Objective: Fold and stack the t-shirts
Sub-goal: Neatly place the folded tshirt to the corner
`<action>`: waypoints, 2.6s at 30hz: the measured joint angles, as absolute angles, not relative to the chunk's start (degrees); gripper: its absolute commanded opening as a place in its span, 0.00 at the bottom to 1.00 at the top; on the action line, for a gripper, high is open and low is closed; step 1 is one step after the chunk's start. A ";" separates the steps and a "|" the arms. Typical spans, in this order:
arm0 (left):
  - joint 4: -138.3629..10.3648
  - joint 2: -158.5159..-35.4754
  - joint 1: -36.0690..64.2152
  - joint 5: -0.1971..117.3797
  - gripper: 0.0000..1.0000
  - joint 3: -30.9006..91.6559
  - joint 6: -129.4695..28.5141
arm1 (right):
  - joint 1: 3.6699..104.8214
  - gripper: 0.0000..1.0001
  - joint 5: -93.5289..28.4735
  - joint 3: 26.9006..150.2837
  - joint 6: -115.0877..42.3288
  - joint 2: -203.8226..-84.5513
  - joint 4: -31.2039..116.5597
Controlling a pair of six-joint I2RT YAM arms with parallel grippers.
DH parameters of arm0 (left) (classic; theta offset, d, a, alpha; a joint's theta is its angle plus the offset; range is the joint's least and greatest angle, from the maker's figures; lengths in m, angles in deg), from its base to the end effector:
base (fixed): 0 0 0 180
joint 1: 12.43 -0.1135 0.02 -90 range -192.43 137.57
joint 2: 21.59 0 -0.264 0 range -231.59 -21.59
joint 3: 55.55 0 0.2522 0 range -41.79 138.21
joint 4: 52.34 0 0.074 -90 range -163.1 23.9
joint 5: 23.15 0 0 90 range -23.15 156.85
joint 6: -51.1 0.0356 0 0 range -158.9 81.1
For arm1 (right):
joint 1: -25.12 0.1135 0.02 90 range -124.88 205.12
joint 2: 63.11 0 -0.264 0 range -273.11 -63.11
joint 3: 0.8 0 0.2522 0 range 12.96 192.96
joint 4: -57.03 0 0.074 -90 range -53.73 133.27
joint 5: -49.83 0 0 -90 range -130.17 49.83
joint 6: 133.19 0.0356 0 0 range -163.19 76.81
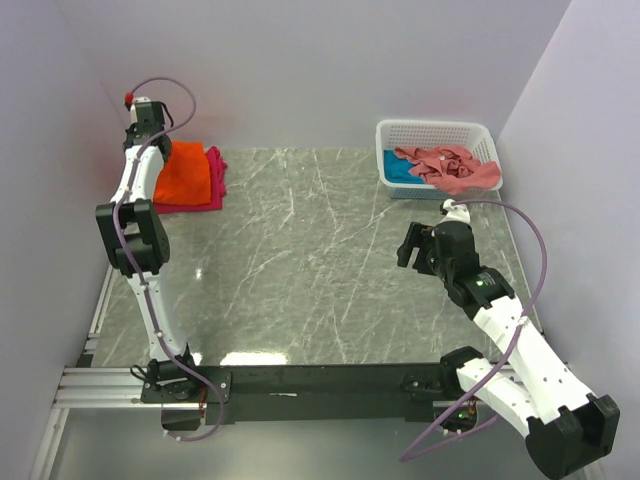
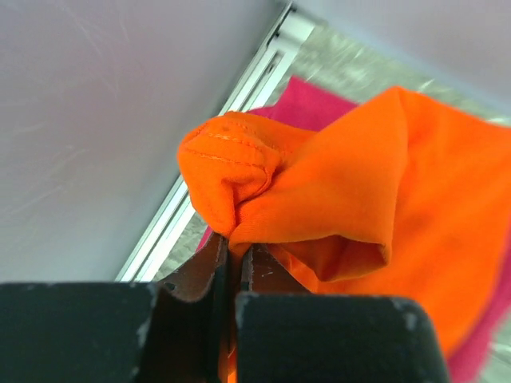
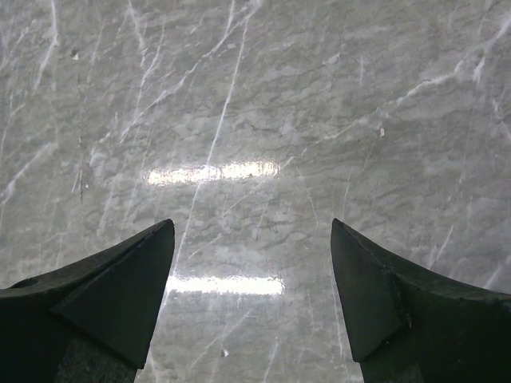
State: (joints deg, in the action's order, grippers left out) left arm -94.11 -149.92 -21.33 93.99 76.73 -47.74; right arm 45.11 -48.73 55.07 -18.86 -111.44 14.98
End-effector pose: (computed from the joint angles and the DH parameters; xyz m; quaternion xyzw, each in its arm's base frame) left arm 0.5101 0.0963 0.2732 -0.2366 0.8467 0.2109 0.4274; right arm 0.1752 0.0581 0.2819 0.0681 0.8806 0.1139 0.4549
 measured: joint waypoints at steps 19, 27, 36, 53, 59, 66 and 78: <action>-98.96 -141.92 -10.05 94.88 0.01 80.22 -49.16 | 45.11 0.85 -51.28 55.07 -19.01 -109.74 13.56; -101.63 -140.98 -10.40 92.50 0.01 82.96 -52.07 | 45.11 0.85 -51.39 55.07 -18.97 -109.91 13.56; -100.87 -142.78 -13.27 88.55 0.01 80.77 -54.08 | 45.11 0.85 -52.14 55.07 -18.79 -111.90 13.03; -98.24 -155.39 -22.34 87.98 0.75 81.97 -52.61 | 45.11 0.85 -54.34 58.96 -17.35 -116.47 10.24; -98.59 -155.39 -23.69 89.31 0.99 83.66 -54.65 | 45.11 0.86 -54.28 60.44 -17.24 -116.75 9.36; -103.36 -152.17 -23.67 89.66 0.99 88.42 -59.76 | 45.11 0.87 -54.30 60.77 -16.63 -113.74 9.36; -99.62 -119.63 -17.22 86.03 0.99 72.51 -66.67 | 45.11 0.88 -53.69 59.83 -15.53 -106.70 9.58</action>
